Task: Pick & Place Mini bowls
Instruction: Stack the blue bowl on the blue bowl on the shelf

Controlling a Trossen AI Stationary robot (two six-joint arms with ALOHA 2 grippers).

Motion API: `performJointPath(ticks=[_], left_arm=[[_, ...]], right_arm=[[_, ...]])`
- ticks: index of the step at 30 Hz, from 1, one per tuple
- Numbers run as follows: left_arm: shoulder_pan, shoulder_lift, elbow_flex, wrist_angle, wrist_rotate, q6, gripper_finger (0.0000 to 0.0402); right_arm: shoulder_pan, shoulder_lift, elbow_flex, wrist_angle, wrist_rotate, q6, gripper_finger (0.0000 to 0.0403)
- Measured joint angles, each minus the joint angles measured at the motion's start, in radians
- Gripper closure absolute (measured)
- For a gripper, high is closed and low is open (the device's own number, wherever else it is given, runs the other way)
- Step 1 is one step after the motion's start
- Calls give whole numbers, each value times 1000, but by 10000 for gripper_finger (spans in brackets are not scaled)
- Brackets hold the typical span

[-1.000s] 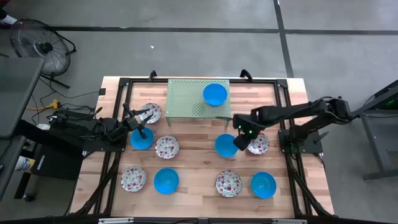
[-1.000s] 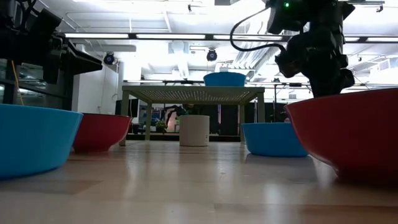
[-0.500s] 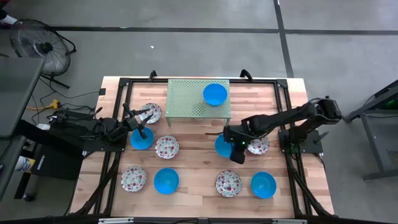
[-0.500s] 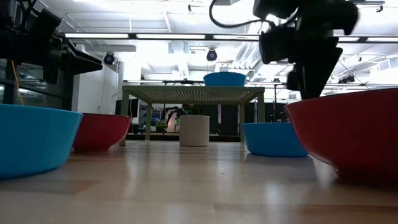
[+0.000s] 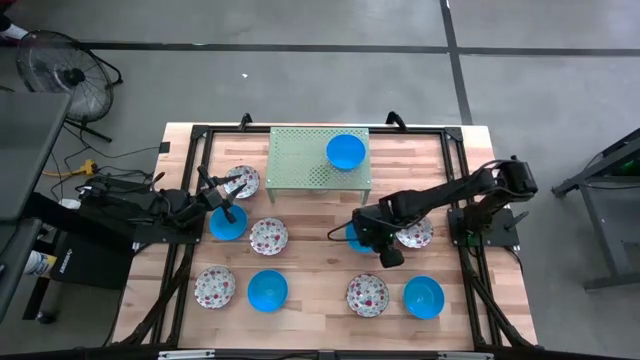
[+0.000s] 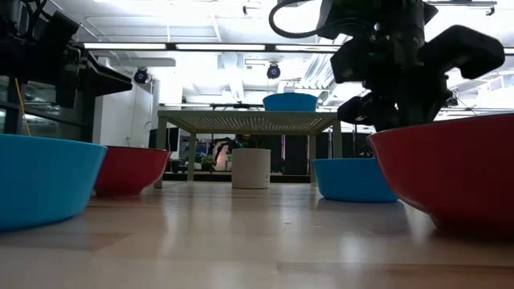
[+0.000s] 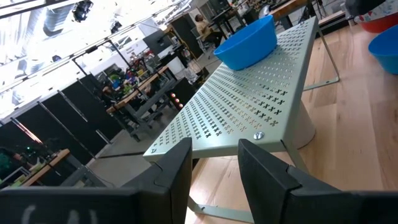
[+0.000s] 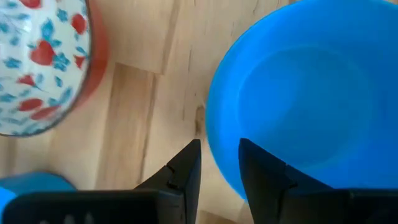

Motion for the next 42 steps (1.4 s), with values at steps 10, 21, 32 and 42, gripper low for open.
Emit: performJointPath(ticks=[10, 21, 32, 42], left_arm=[[0, 0, 0, 0, 0, 0, 275], [0, 0, 0, 0, 0, 0, 275], [0, 0, 0, 0, 0, 0, 275], [0, 0, 0, 0, 0, 0, 275]], right_arm=[[12, 5, 0, 6, 6, -115, 307], [32, 5, -3, 18, 76, -185, 307], [35, 6, -29, 56, 92, -187, 307], [38, 32, -28, 67, 97, -203, 307]])
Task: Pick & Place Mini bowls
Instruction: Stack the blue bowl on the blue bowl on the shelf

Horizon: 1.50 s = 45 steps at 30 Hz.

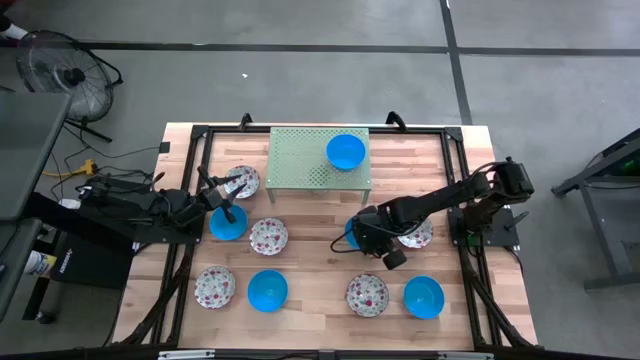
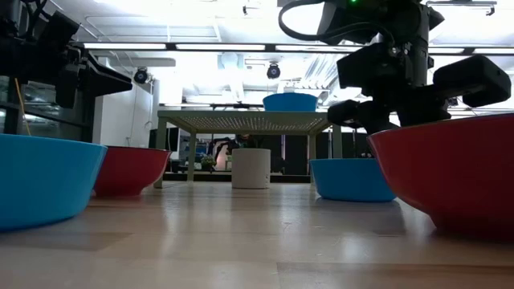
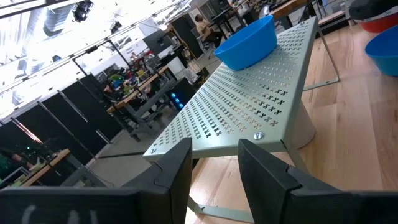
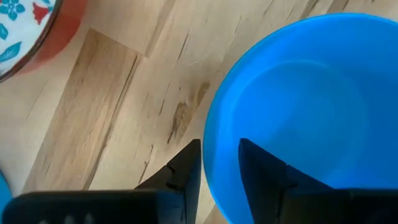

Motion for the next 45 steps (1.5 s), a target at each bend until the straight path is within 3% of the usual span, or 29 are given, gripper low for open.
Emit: performJointPath(ticks=[5, 14, 22, 34, 45], left_arm=[[0, 0, 0, 0, 0, 0, 275], [0, 0, 0, 0, 0, 0, 275], [0, 0, 0, 0, 0, 0, 275], [0, 0, 0, 0, 0, 0, 275], [0, 0, 0, 0, 0, 0, 275]], right_arm=[[1, 0, 0, 1, 0, 0, 319], [2, 11, 3, -1, -9, 1, 395], [5, 5, 32, -38, -2, 51, 400], [45, 5, 281, -335, 4, 93, 402], [17, 5, 589, -573, 212, 108, 403]])
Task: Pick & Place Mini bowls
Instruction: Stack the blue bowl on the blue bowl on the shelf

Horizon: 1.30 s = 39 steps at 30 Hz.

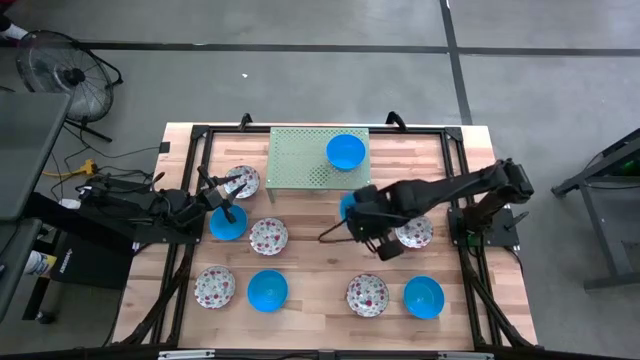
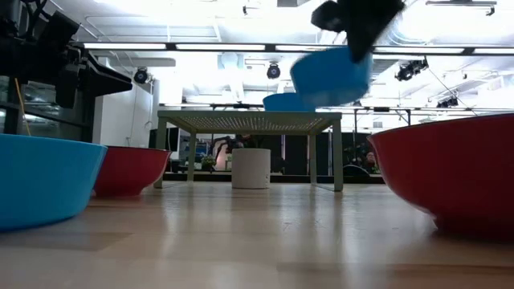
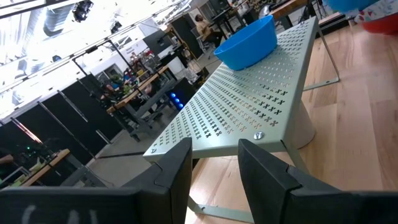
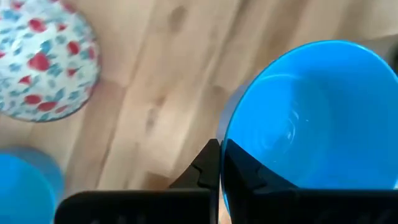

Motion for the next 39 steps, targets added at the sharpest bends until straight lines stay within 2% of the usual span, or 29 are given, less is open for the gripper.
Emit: performJointPath(ticks=[7, 13, 24, 39], left_arm=[[0, 0, 0, 0, 0, 0, 275], [0, 0, 0, 0, 0, 0, 275], [0, 0, 0, 0, 0, 0, 275], [0, 0, 0, 0, 0, 0, 275]], right_arm=[[-81, 0, 134, -60, 61, 34, 403], [-159, -2, 188, -71, 88, 43, 403], [-291, 4, 200, -4, 95, -87, 403], [-400, 69, 200, 107, 38, -62, 403]])
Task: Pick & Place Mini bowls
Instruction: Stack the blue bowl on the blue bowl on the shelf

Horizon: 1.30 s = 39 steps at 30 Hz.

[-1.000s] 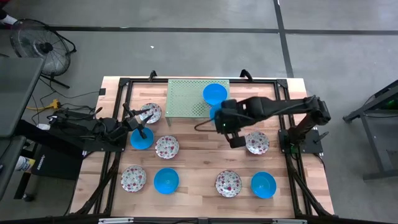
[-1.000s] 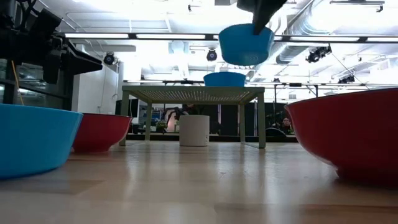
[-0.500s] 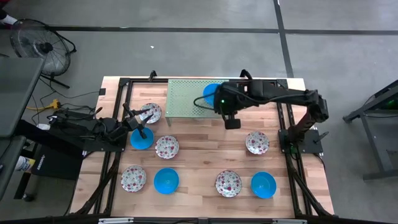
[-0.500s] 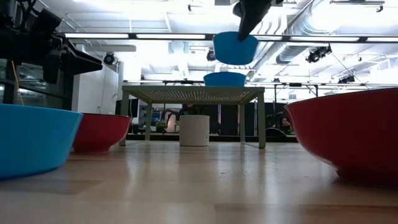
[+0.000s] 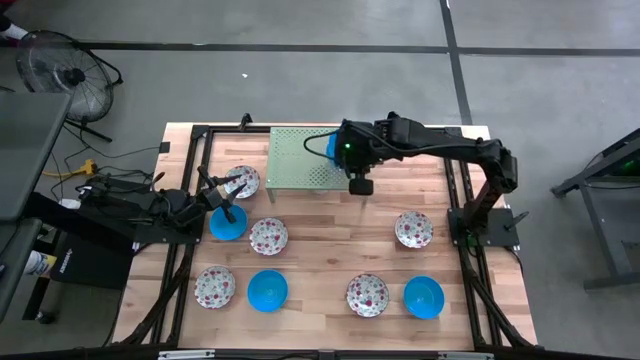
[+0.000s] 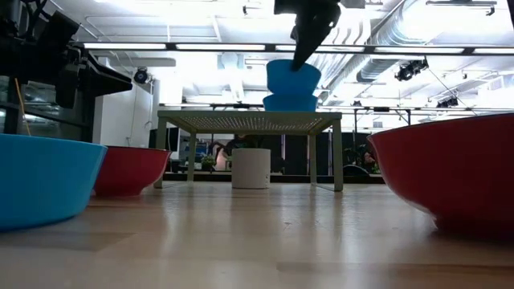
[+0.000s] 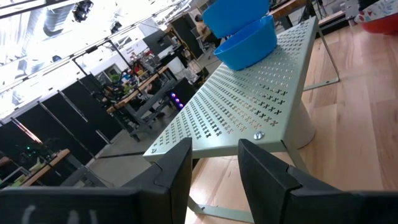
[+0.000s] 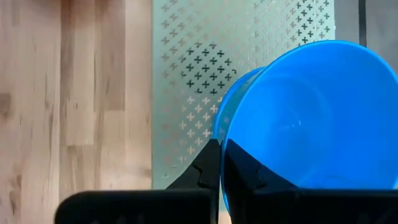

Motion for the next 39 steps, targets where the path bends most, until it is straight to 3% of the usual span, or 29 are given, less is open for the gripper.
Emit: performJointPath(ticks=[6, 31, 39], left_arm=[[0, 0, 0, 0, 0, 0, 275], [0, 0, 0, 0, 3, 0, 275], [0, 0, 0, 1, 10, 0, 275]], right_arm=[[-26, 27, 0, 10, -47, 36, 403], [-60, 82, -2, 21, -32, -27, 402], [-60, 83, -2, 21, -27, -22, 370]])
